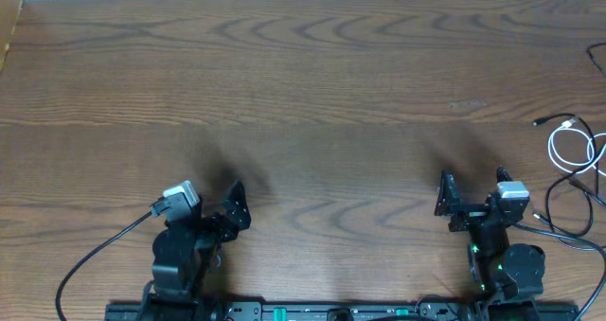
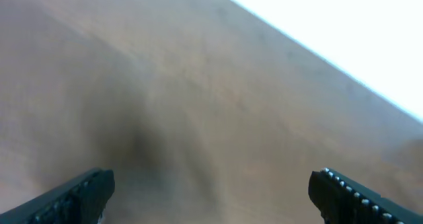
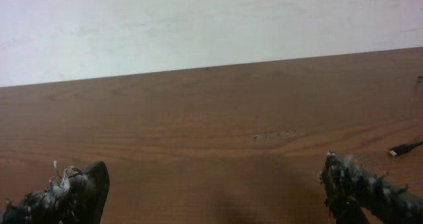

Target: Untangle cables

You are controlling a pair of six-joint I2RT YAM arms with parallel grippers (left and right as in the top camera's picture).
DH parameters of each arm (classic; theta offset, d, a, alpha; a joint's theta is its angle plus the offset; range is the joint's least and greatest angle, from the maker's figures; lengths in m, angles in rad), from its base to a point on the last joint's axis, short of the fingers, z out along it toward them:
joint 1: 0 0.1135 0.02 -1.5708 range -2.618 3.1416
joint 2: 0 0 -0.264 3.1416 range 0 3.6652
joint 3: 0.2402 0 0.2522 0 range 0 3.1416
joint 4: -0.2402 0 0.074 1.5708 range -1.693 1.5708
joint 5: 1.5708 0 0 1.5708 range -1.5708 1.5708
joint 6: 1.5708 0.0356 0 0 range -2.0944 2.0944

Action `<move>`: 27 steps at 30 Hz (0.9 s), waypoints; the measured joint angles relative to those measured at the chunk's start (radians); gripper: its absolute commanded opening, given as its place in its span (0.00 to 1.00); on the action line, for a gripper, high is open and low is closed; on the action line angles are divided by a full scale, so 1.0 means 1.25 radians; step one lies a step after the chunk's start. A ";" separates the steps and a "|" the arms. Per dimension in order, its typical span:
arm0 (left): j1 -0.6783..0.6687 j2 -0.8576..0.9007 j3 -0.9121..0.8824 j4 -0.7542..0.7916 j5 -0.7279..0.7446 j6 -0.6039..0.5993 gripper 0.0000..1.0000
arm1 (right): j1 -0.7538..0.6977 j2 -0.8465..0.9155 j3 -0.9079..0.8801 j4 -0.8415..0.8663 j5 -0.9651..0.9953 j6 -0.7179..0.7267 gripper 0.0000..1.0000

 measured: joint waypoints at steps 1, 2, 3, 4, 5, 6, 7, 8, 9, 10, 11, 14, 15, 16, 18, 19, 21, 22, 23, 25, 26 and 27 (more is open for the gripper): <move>0.006 -0.015 -0.015 0.030 0.001 0.007 0.98 | 0.000 0.000 0.000 0.000 0.000 0.000 0.99; 0.012 -0.027 -0.026 0.057 0.003 0.018 0.98 | 0.000 0.000 0.000 0.000 0.000 0.000 0.99; 0.017 -0.038 -0.037 0.085 0.005 0.030 0.98 | 0.000 0.000 0.000 0.000 0.000 0.000 0.99; 0.021 -0.047 -0.044 0.104 0.009 0.042 0.98 | 0.000 0.000 0.000 0.000 0.000 0.000 0.99; 0.025 -0.057 -0.052 0.125 0.015 0.057 0.98 | 0.000 0.000 0.000 0.000 0.000 0.000 0.99; 0.028 -0.064 -0.059 0.148 0.018 0.076 0.98 | 0.000 0.000 0.000 0.000 0.000 0.000 0.99; 0.030 -0.068 -0.063 0.161 0.021 0.094 0.98 | 0.000 0.000 0.000 0.000 0.000 0.000 0.99; 0.031 -0.072 -0.066 0.171 0.025 0.114 0.98 | 0.000 0.000 0.000 0.000 0.000 0.000 0.99; 0.031 -0.074 -0.070 0.183 0.032 0.138 0.98 | 0.000 0.000 0.000 0.000 0.000 0.000 0.99; 0.031 -0.075 -0.071 0.190 0.038 0.163 0.98 | 0.000 0.000 0.000 0.000 0.000 0.000 0.99; 0.031 -0.077 -0.073 0.194 0.045 0.191 0.98 | 0.000 0.000 0.000 0.000 0.000 0.000 0.99; 0.031 -0.081 -0.073 0.199 0.063 0.278 0.98 | 0.000 0.000 0.000 0.000 0.000 0.000 0.99; 0.031 -0.082 -0.073 0.200 0.066 0.301 0.98 | 0.000 0.000 0.000 0.000 0.000 0.000 0.99; 0.031 -0.086 -0.074 0.200 0.074 0.333 0.98 | 0.000 0.000 0.000 0.000 0.000 0.000 0.99; 0.031 -0.092 -0.081 0.202 0.081 0.367 0.98 | 0.000 0.000 0.000 0.000 0.000 0.000 0.99; 0.032 -0.096 -0.089 0.205 0.084 0.381 0.98 | 0.000 0.000 0.000 0.000 0.000 0.000 0.99; 0.037 -0.096 -0.109 0.229 0.094 0.405 0.98 | 0.000 0.000 0.000 -0.001 0.000 0.000 0.99; 0.040 -0.098 -0.114 0.243 0.096 0.413 0.98 | 0.000 0.000 0.000 0.001 0.000 0.000 0.99; 0.041 -0.098 -0.117 0.251 0.099 0.421 0.98 | 0.000 0.000 0.000 0.000 0.000 0.000 0.99; 0.041 -0.098 -0.120 0.256 0.099 0.436 0.98 | 0.000 0.000 0.000 0.000 0.000 0.000 0.99; 0.041 -0.098 -0.120 0.256 0.099 0.440 0.98 | 0.000 0.000 0.000 0.000 0.000 0.000 0.99; 0.041 -0.098 -0.120 0.256 0.100 0.443 0.98 | 0.000 0.000 0.000 0.000 0.000 0.000 0.99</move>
